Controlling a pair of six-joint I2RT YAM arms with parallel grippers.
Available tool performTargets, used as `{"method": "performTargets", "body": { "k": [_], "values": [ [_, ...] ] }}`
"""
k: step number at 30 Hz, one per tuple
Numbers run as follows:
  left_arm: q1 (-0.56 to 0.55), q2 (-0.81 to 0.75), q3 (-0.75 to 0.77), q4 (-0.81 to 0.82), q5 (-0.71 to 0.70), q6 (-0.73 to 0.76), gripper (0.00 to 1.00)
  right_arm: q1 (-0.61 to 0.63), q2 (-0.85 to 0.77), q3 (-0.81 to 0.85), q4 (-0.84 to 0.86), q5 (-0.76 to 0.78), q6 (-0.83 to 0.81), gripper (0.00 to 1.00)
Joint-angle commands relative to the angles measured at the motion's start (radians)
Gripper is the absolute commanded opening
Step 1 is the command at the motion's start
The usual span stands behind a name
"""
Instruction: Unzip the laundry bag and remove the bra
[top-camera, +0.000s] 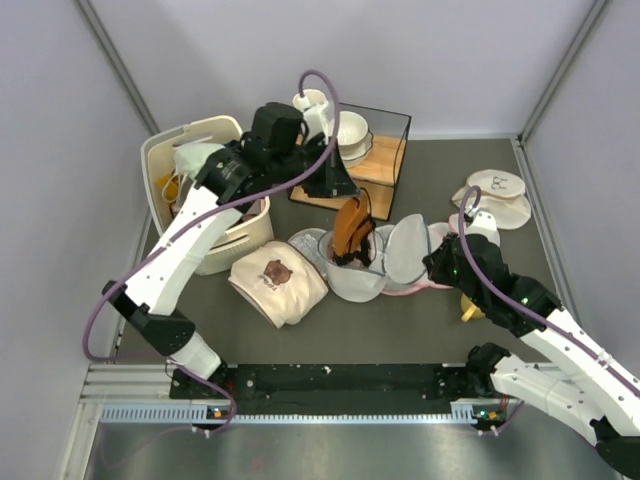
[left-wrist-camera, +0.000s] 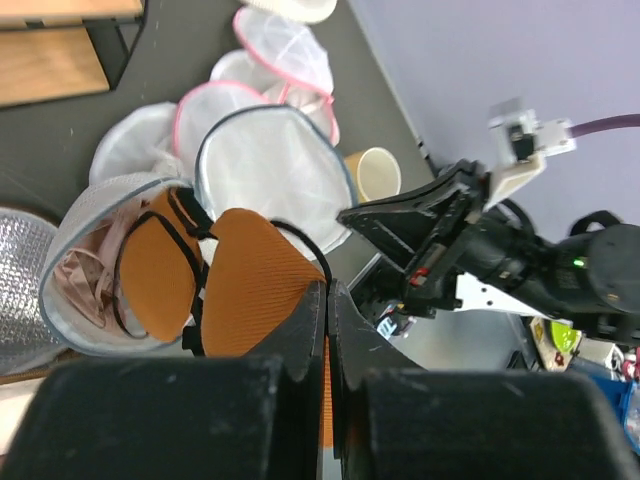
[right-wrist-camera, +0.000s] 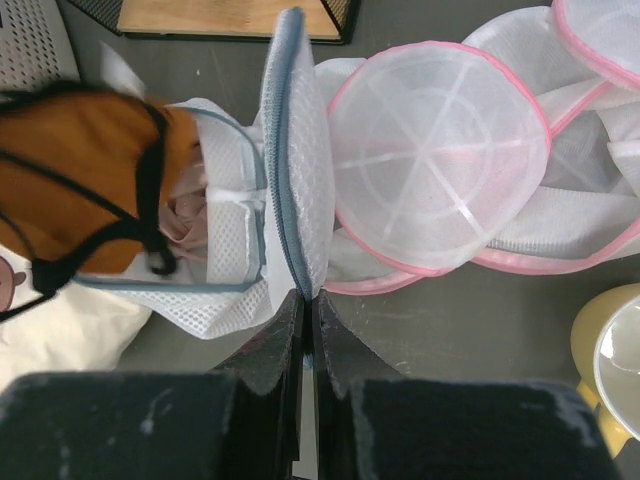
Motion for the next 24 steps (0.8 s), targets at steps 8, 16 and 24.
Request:
{"method": "performTargets", "body": {
  "k": [8, 16, 24],
  "values": [
    [0.074, -0.166, 0.105, 0.082, -0.036, -0.030, 0.00, -0.010, 0.002, -0.001, 0.028, 0.023, 0.000, 0.00],
    [0.206, -0.191, 0.257, -0.042, -0.182, 0.038, 0.00, -0.010, 0.014, 0.013, 0.031, 0.015, -0.012, 0.00],
    [0.494, -0.223, 0.304, -0.140, -0.194, 0.062, 0.00, -0.011, 0.034, 0.017, 0.039, 0.012, -0.024, 0.00]
  ]
}}
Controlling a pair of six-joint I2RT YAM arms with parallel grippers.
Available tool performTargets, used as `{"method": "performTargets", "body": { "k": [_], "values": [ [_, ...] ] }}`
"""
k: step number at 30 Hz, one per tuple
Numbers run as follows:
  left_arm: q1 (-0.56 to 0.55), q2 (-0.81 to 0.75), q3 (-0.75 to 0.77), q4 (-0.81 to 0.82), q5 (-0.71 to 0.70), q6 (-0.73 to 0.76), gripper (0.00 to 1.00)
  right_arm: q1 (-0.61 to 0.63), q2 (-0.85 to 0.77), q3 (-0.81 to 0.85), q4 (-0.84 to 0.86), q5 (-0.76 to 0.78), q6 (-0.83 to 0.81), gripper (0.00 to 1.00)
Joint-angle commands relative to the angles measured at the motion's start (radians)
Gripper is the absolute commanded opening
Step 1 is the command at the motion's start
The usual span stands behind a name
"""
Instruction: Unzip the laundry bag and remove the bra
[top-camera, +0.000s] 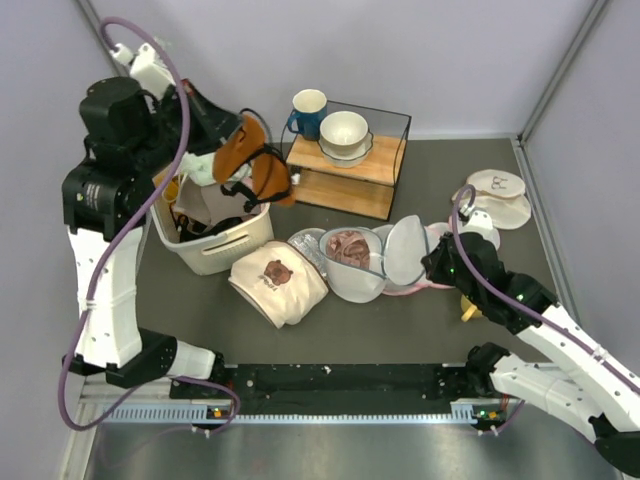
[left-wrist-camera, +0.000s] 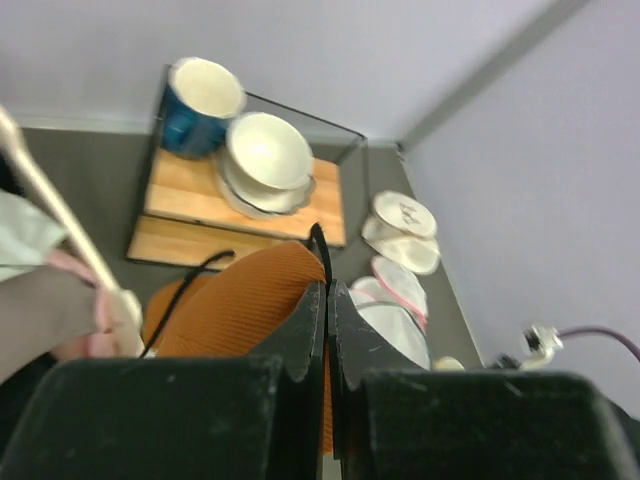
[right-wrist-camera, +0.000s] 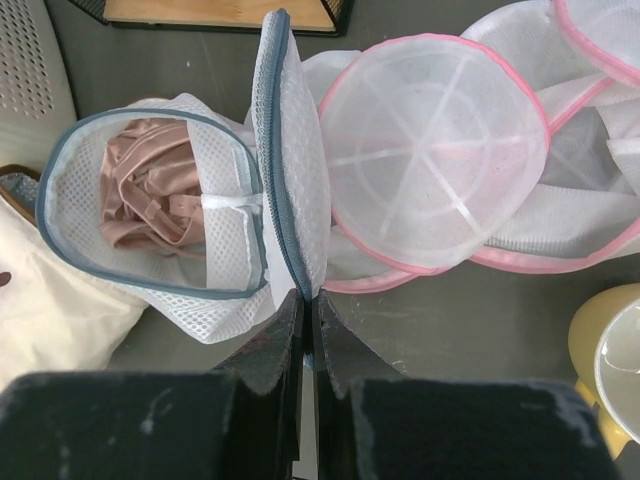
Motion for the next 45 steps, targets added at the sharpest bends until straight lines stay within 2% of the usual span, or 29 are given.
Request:
{"method": "performTargets", "body": {
  "k": [1, 3, 8, 12, 15, 16, 20, 24, 27, 32, 35, 38, 39, 41, 45],
  "values": [
    [0.119, -0.025, 0.036, -0.064, -0.046, 0.038, 0.00, -0.010, 0.012, 0.014, 0.044, 0.009, -0.024, 0.00],
    [0.190, -0.031, 0.010, -0.065, -0.053, 0.048, 0.00, -0.010, 0.014, 0.011, 0.047, 0.006, -0.024, 0.00],
    [0.367, -0.068, -0.195, -0.008, -0.005, 0.045, 0.00, -0.010, 0.011, -0.003, 0.058, 0.000, -0.021, 0.00],
    [0.391, -0.109, -0.402, 0.033, -0.127, 0.047, 0.00, -0.010, 0.011, -0.010, 0.059, 0.000, -0.019, 0.00],
    [0.417, -0.100, -0.496, 0.079, -0.190, 0.039, 0.00, -0.010, 0.014, -0.012, 0.064, -0.002, -0.021, 0.00],
    [0.417, -0.085, -0.549, 0.091, -0.275, 0.036, 0.00, -0.011, 0.017, -0.010, 0.066, -0.006, -0.024, 0.00],
    [0.420, -0.014, -0.682, 0.269, -0.365, 0.015, 0.00, -0.011, 0.023, -0.017, 0.075, -0.015, -0.030, 0.00],
    [0.420, 0.149, -0.634, 0.278, -0.336, -0.011, 0.00, -0.010, 0.017, -0.020, 0.075, -0.020, -0.033, 0.00],
    [0.425, 0.220, -0.593, 0.266, -0.379, -0.015, 0.00, -0.010, 0.011, -0.023, 0.073, -0.012, -0.033, 0.00],
    [0.426, 0.256, -0.570, 0.307, -0.457, 0.021, 0.00, -0.011, 0.023, -0.029, 0.072, -0.006, -0.025, 0.00],
    [0.426, 0.326, -0.492, 0.286, -0.471, 0.047, 0.00, -0.010, 0.037, -0.021, 0.073, -0.006, -0.025, 0.00],
    [0.425, 0.414, -0.397, 0.246, -0.515, 0.080, 0.00, -0.013, 0.037, -0.018, 0.075, 0.001, -0.034, 0.00],
    [0.420, 0.444, -0.363, 0.231, -0.612, 0.084, 0.00, -0.010, 0.039, -0.018, 0.073, 0.001, -0.039, 0.00],
    [0.408, 0.460, -0.352, 0.216, -0.684, 0.084, 0.00, -0.010, 0.039, -0.018, 0.075, 0.006, -0.039, 0.00],
    [0.393, 0.481, -0.405, 0.234, -0.669, 0.097, 0.00, -0.011, 0.052, -0.021, 0.079, 0.008, -0.034, 0.00]
  ]
}}
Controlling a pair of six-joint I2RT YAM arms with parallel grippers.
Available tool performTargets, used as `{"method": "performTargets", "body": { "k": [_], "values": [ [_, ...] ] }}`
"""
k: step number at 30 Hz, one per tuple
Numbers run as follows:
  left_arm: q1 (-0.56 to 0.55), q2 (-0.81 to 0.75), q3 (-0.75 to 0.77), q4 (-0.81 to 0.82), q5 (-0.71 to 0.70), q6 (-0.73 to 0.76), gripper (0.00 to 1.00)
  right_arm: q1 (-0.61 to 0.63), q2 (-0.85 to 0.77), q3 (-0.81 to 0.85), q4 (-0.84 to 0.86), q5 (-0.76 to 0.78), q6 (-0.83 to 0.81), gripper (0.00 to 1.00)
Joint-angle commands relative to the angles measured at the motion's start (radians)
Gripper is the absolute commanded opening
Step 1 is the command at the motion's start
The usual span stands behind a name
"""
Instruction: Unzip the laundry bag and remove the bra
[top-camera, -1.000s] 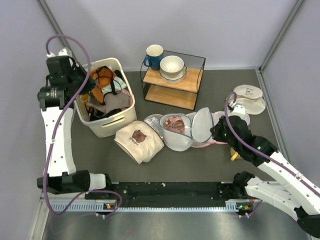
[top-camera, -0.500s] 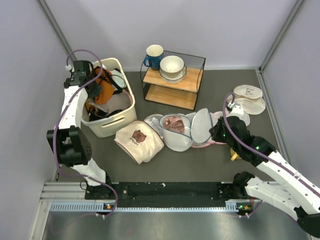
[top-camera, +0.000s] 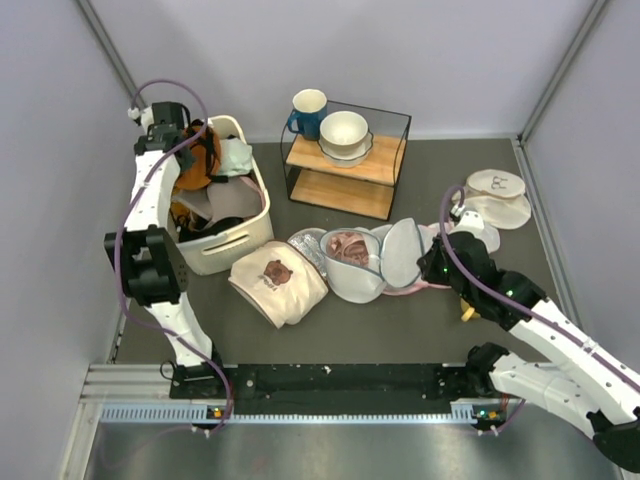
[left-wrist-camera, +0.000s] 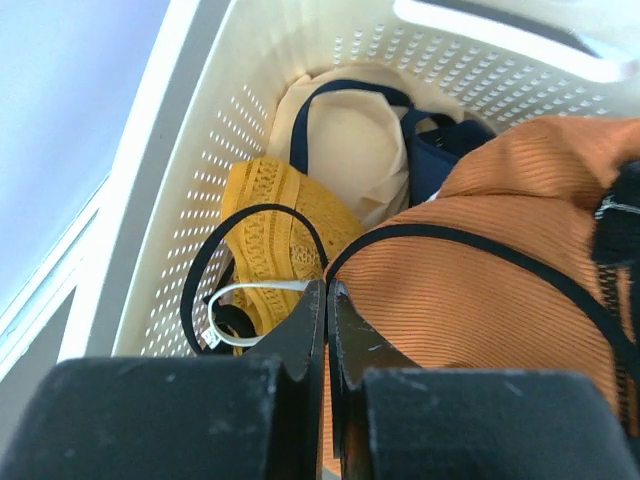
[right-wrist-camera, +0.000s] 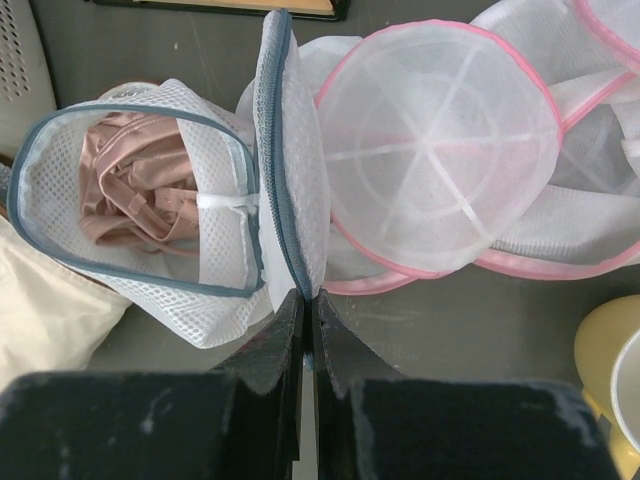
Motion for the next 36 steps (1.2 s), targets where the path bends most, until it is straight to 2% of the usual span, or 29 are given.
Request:
{"method": "performTargets", "body": {
  "k": [1, 5, 6, 9, 10, 11, 12, 14, 17, 20, 23, 28, 33, 36],
  "values": [
    [-0.023, 0.021, -0.035, 0.013, -0.056, 0.029, 0.00, -0.013, 0.021, 0.009, 0.038, 0.020, -0.008, 0.00],
    [-0.039, 0.012, -0.120, 0.025, -0.043, 0.002, 0.00, -0.011, 0.032, 0.011, 0.054, 0.015, -0.010, 0.00],
    [-0.042, -0.002, -0.120, -0.021, -0.055, -0.023, 0.00, -0.011, 0.030, 0.012, 0.054, 0.014, -0.016, 0.00],
    [-0.071, -0.141, -0.190, 0.019, -0.062, -0.035, 0.01, -0.011, 0.030, 0.014, 0.054, 0.016, -0.022, 0.00],
    [-0.089, -0.178, -0.210, 0.055, -0.063, -0.026, 0.08, -0.011, 0.030, 0.015, 0.055, 0.014, -0.020, 0.00],
    [-0.097, -0.240, -0.225, 0.068, -0.063, -0.012, 0.26, -0.011, 0.030, 0.015, 0.054, 0.017, -0.017, 0.00],
    [-0.102, -0.264, -0.225, 0.068, -0.063, -0.009, 0.33, -0.011, 0.029, 0.015, 0.054, 0.014, -0.019, 0.00],
    [-0.108, -0.322, -0.219, 0.050, -0.066, -0.003, 0.59, -0.011, 0.030, 0.015, 0.055, 0.012, -0.016, 0.00],
    [-0.134, -0.376, -0.210, 0.045, -0.066, 0.031, 0.71, -0.011, 0.029, 0.015, 0.055, 0.006, -0.022, 0.00],
    [-0.148, -0.384, -0.170, 0.030, -0.060, 0.054, 0.72, -0.011, 0.033, 0.015, 0.055, 0.002, -0.028, 0.00],
    [-0.155, -0.355, -0.147, 0.049, -0.011, 0.069, 0.67, -0.011, 0.036, 0.017, 0.061, -0.003, -0.028, 0.00],
    [-0.191, -0.260, -0.117, 0.129, 0.098, 0.091, 0.45, -0.013, 0.036, 0.017, 0.061, -0.001, -0.028, 0.00],
    [-0.192, -0.066, -0.029, 0.148, 0.095, 0.089, 0.46, -0.011, 0.027, 0.015, 0.063, 0.011, -0.027, 0.00],
    [-0.191, 0.044, -0.025, 0.178, 0.008, 0.101, 0.47, -0.011, 0.027, 0.015, 0.061, 0.014, -0.027, 0.00]
  ]
}}
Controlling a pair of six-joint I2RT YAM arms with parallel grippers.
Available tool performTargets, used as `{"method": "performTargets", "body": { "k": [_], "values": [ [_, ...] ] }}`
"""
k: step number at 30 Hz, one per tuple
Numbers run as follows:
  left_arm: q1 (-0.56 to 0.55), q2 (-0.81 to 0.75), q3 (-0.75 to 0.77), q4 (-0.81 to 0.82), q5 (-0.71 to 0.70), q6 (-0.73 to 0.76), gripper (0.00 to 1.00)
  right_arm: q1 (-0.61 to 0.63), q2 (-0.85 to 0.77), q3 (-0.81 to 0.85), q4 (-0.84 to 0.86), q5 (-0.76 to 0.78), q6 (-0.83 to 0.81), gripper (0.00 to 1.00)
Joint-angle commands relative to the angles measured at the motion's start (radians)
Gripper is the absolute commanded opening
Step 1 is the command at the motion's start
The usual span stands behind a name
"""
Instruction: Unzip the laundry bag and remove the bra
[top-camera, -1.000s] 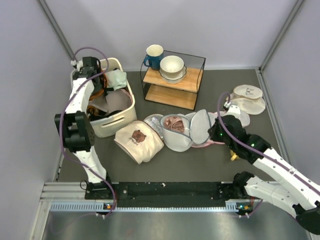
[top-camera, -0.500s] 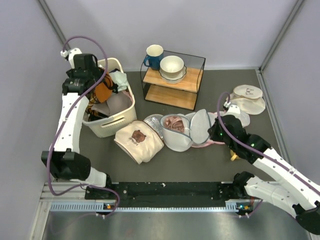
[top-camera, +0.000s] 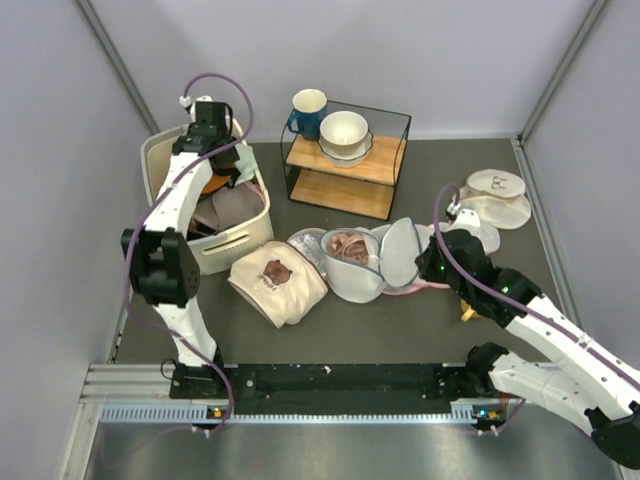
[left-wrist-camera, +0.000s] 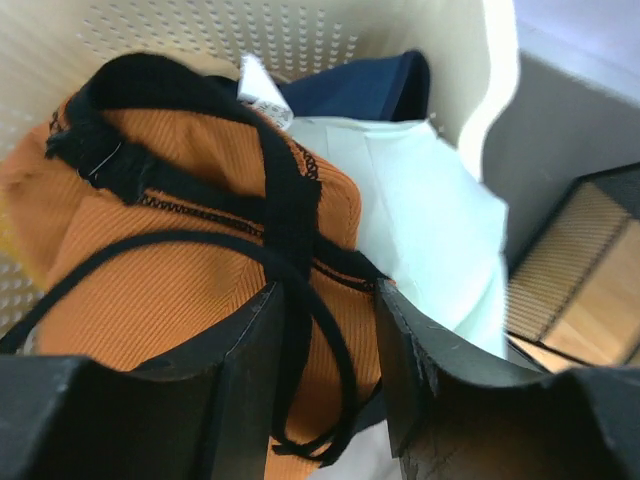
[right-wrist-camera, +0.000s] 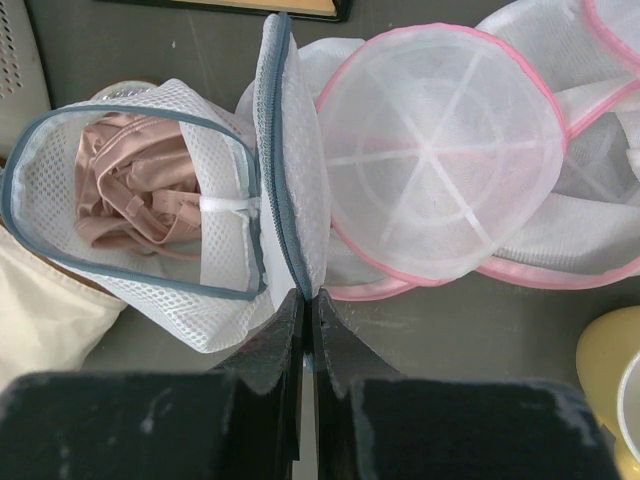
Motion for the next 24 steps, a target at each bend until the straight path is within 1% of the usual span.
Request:
{"method": "performTargets", "body": {
  "k": [1, 2, 4, 5, 6, 7, 8, 11, 13, 14, 15, 16, 18, 19, 21, 22, 24],
  "values": [
    [0.008, 0.125, 0.037, 0.054, -0.082, 0.021, 0.47, -0.007, -0.006, 0.017, 0.033, 0.019, -0.010, 0.00],
    [0.011, 0.166, 0.036, 0.046, -0.099, 0.021, 0.47, -0.011, -0.007, 0.018, 0.031, 0.022, -0.010, 0.00],
    [0.022, 0.186, 0.010, 0.045, -0.125, 0.021, 0.46, -0.007, -0.015, 0.020, 0.026, 0.028, -0.009, 0.00],
    [0.026, 0.182, -0.037, 0.060, -0.119, 0.009, 0.46, -0.007, -0.016, 0.019, 0.023, 0.031, -0.007, 0.00],
    [0.044, 0.173, -0.067, 0.072, -0.073, 0.001, 0.46, -0.008, -0.019, 0.019, 0.022, 0.037, -0.007, 0.00],
    [0.054, 0.151, -0.128, 0.088, -0.051, -0.008, 0.46, -0.007, -0.019, 0.019, 0.022, 0.037, -0.006, 0.00],
    [0.060, 0.140, -0.153, 0.120, -0.039, -0.014, 0.46, -0.007, -0.018, 0.020, 0.022, 0.040, -0.006, 0.00],
    [0.063, 0.105, -0.161, 0.112, -0.048, -0.002, 0.45, -0.007, -0.010, 0.025, 0.020, 0.035, -0.006, 0.00],
    [0.065, 0.073, -0.139, 0.083, -0.048, 0.013, 0.46, -0.008, -0.012, 0.028, 0.020, 0.031, -0.006, 0.00],
    [0.065, 0.030, -0.106, 0.069, -0.039, 0.025, 0.47, -0.008, -0.012, 0.028, 0.020, 0.031, -0.009, 0.00],
    [0.063, -0.011, -0.058, 0.002, -0.010, 0.050, 0.57, -0.007, -0.016, 0.031, 0.019, 0.037, -0.012, 0.00],
    [0.062, -0.053, -0.015, -0.024, 0.017, 0.061, 0.60, -0.007, -0.022, 0.031, 0.019, 0.040, -0.014, 0.00],
    [0.054, -0.099, 0.007, -0.061, 0.050, 0.077, 0.66, -0.007, -0.027, 0.035, 0.019, 0.043, -0.012, 0.00],
    [0.049, -0.140, 0.022, -0.075, 0.070, 0.085, 0.72, -0.007, -0.030, 0.034, 0.019, 0.045, -0.012, 0.00],
    [0.028, -0.198, 0.043, -0.122, 0.075, 0.097, 0.78, -0.007, -0.033, 0.035, 0.019, 0.045, -0.011, 0.00],
    [0.019, -0.217, 0.049, -0.138, 0.071, 0.104, 0.85, -0.008, -0.033, 0.037, 0.019, 0.045, -0.012, 0.00],
    [-0.023, -0.277, 0.060, -0.168, 0.061, 0.111, 0.88, -0.007, -0.033, 0.040, 0.019, 0.037, -0.015, 0.00]
  ]
}}
